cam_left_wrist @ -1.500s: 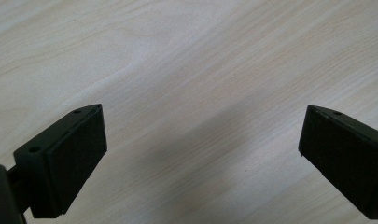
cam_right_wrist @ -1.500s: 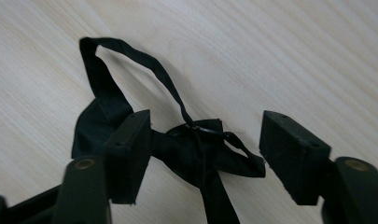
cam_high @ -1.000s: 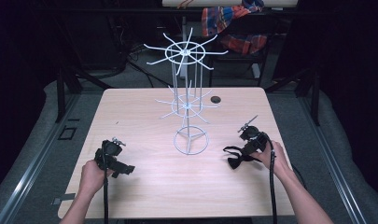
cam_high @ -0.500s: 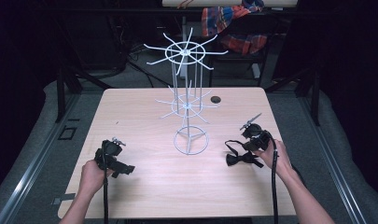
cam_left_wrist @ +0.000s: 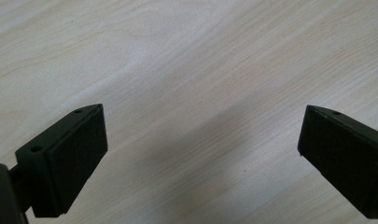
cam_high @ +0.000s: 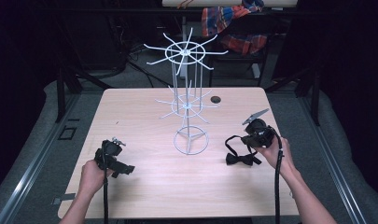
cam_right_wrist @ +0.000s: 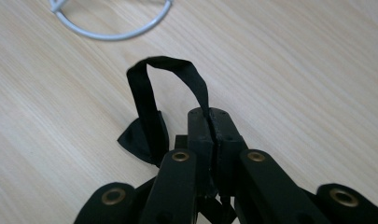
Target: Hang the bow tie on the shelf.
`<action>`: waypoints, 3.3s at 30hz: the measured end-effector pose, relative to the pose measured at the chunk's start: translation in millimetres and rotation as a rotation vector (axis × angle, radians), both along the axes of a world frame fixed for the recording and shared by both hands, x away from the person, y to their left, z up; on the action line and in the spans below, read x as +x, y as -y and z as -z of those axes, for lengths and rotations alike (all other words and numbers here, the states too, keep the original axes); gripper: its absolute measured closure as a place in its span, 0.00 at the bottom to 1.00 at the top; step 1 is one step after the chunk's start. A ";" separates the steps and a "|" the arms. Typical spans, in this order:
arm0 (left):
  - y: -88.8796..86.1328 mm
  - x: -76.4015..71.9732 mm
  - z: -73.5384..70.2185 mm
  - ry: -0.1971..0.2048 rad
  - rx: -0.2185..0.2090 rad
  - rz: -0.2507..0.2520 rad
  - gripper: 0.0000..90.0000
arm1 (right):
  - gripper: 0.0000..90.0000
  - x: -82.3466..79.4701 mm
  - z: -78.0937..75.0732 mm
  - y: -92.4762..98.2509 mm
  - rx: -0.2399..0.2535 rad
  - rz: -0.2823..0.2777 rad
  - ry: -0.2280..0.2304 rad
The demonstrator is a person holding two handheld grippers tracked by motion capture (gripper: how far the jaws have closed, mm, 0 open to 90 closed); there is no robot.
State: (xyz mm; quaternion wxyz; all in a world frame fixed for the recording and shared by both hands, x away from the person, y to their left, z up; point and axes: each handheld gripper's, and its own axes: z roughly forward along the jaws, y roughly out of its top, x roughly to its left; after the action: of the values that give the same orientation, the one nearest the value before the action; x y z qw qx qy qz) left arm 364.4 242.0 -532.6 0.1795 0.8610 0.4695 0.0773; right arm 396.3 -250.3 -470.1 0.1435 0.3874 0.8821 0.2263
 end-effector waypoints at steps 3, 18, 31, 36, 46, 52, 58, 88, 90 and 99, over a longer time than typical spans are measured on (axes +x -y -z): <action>-0.1 0.0 -0.2 0.001 0.001 0.000 0.02 | 0.98 -4.0 -7.0 -2.5 0.019 -0.010 0.025; -0.4 0.0 -0.3 0.002 0.002 -0.001 0.02 | 0.98 -13.2 -25.0 -3.3 0.021 -0.031 0.073; -0.3 -0.4 -0.5 0.002 0.002 -0.001 0.02 | 0.98 -19.5 -39.4 -6.9 0.056 -0.042 0.115; -0.1 -0.3 -0.3 -0.001 0.001 -0.001 0.02 | 0.98 -21.1 -44.9 -9.6 0.058 -0.050 0.123; 0.1 -0.8 -0.8 0.007 -0.002 -0.006 0.02 | 0.98 -18.7 -50.1 -17.8 0.061 -0.070 0.138; -0.5 -0.7 -0.7 0.005 -0.005 -0.003 0.02 | 0.98 -15.8 -56.1 -24.5 0.064 -0.077 0.153; -0.3 -0.8 -0.8 0.006 -0.007 -0.001 0.02 | 0.98 -11.7 -62.9 -29.9 0.083 -0.083 0.171; -1.0 -0.2 0.1 0.002 -0.007 -0.002 0.02 | 0.98 1.3 -86.7 -37.1 0.138 -0.089 0.240; -1.0 -0.2 0.2 0.002 -0.008 -0.001 0.02 | 0.98 1.8 -87.5 -37.9 0.134 -0.089 0.241; -1.0 -0.2 0.2 0.000 -0.007 -0.001 0.02 | 0.98 4.4 -91.1 -41.4 0.142 -0.096 0.248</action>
State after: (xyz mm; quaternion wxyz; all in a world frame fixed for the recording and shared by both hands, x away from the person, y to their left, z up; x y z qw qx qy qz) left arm 364.1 242.9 -532.8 0.1823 0.8603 0.4700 0.0758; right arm 400.7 -208.9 -378.9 0.2127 0.3228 0.8568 0.3411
